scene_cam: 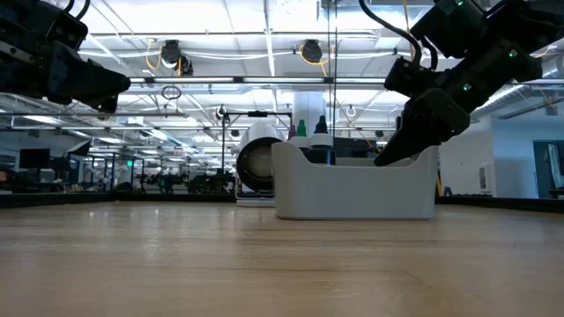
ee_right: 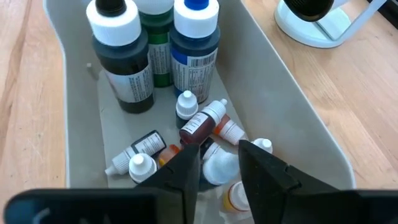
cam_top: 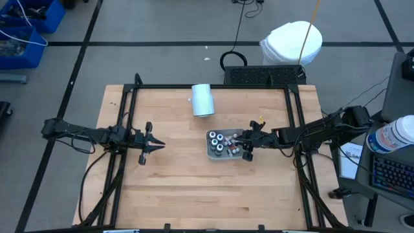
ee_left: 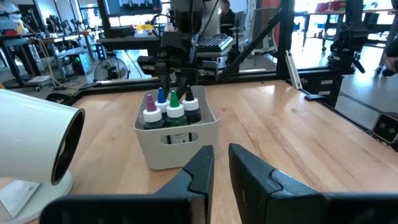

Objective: Pick & Place food coloring
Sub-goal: Put the green food coloring bottle into the gray bin, then adjust the gray bin

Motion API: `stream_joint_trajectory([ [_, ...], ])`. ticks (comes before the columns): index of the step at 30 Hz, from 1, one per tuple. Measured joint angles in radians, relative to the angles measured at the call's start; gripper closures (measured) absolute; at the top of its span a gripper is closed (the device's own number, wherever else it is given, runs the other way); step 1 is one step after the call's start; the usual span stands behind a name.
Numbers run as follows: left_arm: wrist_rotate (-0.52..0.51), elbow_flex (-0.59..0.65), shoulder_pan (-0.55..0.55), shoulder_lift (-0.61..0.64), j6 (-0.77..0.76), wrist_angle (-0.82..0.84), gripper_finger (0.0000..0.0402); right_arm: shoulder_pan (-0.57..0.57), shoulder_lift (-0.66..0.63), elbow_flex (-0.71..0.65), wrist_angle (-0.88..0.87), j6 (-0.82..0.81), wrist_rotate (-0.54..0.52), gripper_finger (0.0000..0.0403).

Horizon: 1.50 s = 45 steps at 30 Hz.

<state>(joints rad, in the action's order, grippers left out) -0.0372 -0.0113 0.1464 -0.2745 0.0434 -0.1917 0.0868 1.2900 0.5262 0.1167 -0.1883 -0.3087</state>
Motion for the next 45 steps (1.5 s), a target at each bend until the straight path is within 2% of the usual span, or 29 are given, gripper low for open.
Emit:
stream_joint_trajectory([
  [7, 0.000, 0.000, 0.000, 0.000, 0.000, 0.000, 0.0344, 0.000, -0.009, -0.002, 0.012, 0.025, 0.000, 0.0279],
  [12, 0.000, 0.000, 0.000, 0.000, -0.024, 0.000, 0.0344, 0.000, -0.094, 0.005, 0.042, 0.053, -0.001, 0.0285],
  [16, -0.005, 0.000, 0.000, -0.001, -0.100, 0.009, 0.0344, 0.016, -0.203, 0.006, 0.040, 0.109, 0.000, 0.0322],
  [19, -0.065, 0.000, 0.000, -0.017, -0.146, 0.003, 0.0346, 0.047, -0.290, 0.006, 0.016, 0.163, -0.001, 0.0367],
  [21, -0.094, 0.000, 0.004, -0.040, -0.163, -0.008, 0.0361, 0.068, -0.347, 0.006, -0.044, 0.190, -0.002, 0.0392],
  [23, -0.118, 0.000, 0.013, -0.084, -0.175, -0.047, 0.0387, 0.081, -0.400, 0.006, -0.111, 0.200, -0.007, 0.0395],
  [27, -0.139, 0.000, 0.045, -0.218, -0.224, -0.144, 0.0395, 0.085, -0.524, 0.007, -0.281, 0.166, -0.005, 0.0397],
  [31, -0.279, 0.000, 0.077, -0.414, -0.289, -0.318, 0.0397, 0.084, -0.625, 0.008, -0.512, 0.002, -0.004, 0.0400],
  [34, -0.353, 0.000, 0.091, -0.573, -0.317, -0.468, 0.0393, 0.084, -0.654, 0.008, -0.677, -0.121, -0.004, 0.0402],
  [37, -0.353, -0.022, 0.093, -0.735, -0.357, -0.585, 0.0397, 0.084, -0.652, 0.008, -0.786, -0.226, -0.013, 0.0402],
  [41, -0.306, -0.144, 0.098, -0.950, -0.383, -0.622, 0.0395, 0.084, -0.625, -0.028, -0.778, -0.320, -0.057, 0.0402],
  [45, -0.325, -0.299, 0.099, -1.192, -0.382, -0.614, 0.0398, 0.084, -0.584, -0.111, -0.626, -0.333, -0.055, 0.0402],
])
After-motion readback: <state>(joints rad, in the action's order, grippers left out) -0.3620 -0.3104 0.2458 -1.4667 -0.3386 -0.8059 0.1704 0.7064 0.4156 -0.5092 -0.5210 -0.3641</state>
